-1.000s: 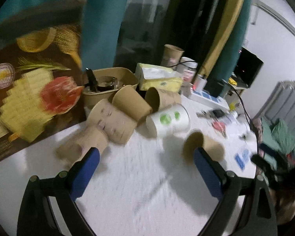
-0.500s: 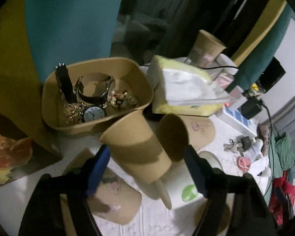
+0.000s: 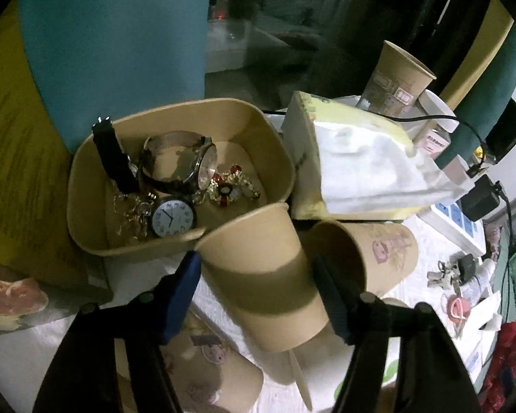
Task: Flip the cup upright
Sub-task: 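Close the left gripper on an upright tan paper cup and lift it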
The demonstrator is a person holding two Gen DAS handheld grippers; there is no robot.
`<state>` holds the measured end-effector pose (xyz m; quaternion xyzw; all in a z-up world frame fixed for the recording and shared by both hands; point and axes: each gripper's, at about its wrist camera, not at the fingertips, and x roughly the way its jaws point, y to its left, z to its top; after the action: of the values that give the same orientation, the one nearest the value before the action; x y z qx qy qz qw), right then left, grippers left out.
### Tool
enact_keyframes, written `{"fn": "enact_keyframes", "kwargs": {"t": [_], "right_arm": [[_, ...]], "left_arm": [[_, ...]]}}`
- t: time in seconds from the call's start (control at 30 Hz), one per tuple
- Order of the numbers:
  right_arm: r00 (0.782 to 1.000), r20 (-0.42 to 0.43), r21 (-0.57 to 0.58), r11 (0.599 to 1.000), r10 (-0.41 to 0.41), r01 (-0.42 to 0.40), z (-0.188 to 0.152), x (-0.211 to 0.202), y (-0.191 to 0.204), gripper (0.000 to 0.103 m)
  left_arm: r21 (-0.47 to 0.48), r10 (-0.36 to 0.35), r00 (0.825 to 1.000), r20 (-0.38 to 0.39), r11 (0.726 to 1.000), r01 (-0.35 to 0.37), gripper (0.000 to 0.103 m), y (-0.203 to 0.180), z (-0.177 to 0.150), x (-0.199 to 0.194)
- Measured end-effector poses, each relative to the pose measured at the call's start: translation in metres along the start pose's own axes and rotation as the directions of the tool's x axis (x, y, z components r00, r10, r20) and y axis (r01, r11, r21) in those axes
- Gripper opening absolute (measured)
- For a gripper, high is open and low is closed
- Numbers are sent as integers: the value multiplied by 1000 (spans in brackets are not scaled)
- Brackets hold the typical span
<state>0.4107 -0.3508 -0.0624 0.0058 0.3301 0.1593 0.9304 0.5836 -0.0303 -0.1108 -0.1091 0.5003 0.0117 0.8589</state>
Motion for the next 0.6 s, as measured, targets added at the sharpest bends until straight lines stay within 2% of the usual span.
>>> {"fn": "enact_keyframes", "kwargs": {"t": [0.13, 0.37, 0.47, 0.6], "right_arm": [[1000, 5, 5, 1000, 6, -6, -1, -6, -1, 82], [1000, 15, 21, 1000, 14, -14, -3, -12, -3, 82], [999, 24, 20, 1000, 23, -24, -4, -15, -1, 82], [999, 28, 26, 999, 32, -33, -3, -17, -1, 82]], "left_arm": [[1, 5, 1000, 4, 1000, -5, 65, -2, 2, 1], [-5, -18, 1000, -6, 1000, 18, 53, -1, -2, -8], [11, 12, 1000, -15, 1000, -12, 54, -6, -2, -7], [-1, 59, 996, -62, 998, -60, 67, -12, 0, 3]]}}
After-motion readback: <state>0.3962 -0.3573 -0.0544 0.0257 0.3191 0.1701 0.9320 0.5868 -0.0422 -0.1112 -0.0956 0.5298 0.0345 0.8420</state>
